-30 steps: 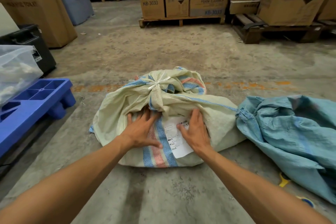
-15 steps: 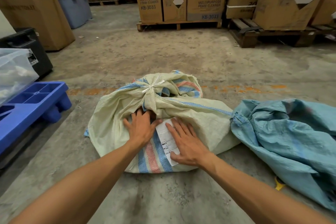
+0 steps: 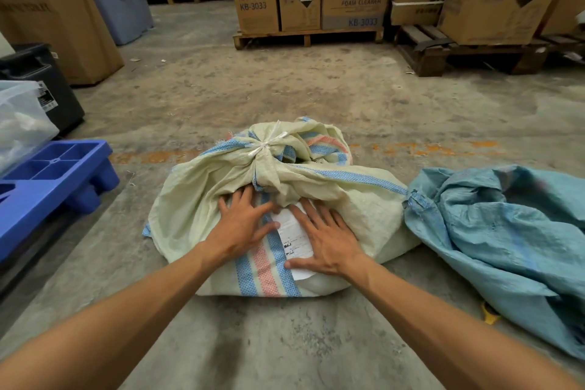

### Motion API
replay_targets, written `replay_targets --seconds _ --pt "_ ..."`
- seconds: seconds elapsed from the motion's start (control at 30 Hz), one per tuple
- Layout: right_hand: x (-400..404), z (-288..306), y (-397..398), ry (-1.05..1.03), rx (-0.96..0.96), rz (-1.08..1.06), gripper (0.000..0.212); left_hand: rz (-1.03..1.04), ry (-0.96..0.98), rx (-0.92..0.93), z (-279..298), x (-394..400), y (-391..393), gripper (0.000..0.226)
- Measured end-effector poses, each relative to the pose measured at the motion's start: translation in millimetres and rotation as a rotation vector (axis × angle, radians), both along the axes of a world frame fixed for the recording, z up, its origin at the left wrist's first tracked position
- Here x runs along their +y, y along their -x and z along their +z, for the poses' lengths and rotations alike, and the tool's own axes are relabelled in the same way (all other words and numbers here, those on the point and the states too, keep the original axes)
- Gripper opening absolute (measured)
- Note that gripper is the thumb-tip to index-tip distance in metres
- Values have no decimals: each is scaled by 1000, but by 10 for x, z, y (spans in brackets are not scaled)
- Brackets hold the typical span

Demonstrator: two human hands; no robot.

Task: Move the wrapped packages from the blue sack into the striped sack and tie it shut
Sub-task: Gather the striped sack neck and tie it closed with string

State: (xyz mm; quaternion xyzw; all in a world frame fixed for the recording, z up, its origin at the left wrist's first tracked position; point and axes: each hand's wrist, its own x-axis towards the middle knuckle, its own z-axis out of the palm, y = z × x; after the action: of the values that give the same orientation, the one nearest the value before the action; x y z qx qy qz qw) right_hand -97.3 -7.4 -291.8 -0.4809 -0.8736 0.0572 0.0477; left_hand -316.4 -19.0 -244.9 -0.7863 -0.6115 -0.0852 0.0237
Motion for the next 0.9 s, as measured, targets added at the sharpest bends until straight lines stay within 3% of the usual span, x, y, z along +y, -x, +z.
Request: replay_targets --seconds 0.17,0.33,0.53,0.83,0.9 --pt "-89 -173 -51 84 58 -68 106 -93 51 172 -70 -66 66 56" --pt "-279 -237 -99 -56 29 8 90 22 81 172 -79 -59 -102 68" --pt "-366 -341 -249 -240 -89 241 61 69 13 175 -215 40 -113 51" --pt "-399 -286 -103 -140 -177 200 76 64 -36 194 -166 74 -142 54" --pt "-384 -299 -145 -121 -204 218 79 66 -128 207 -124 1 -173 52"
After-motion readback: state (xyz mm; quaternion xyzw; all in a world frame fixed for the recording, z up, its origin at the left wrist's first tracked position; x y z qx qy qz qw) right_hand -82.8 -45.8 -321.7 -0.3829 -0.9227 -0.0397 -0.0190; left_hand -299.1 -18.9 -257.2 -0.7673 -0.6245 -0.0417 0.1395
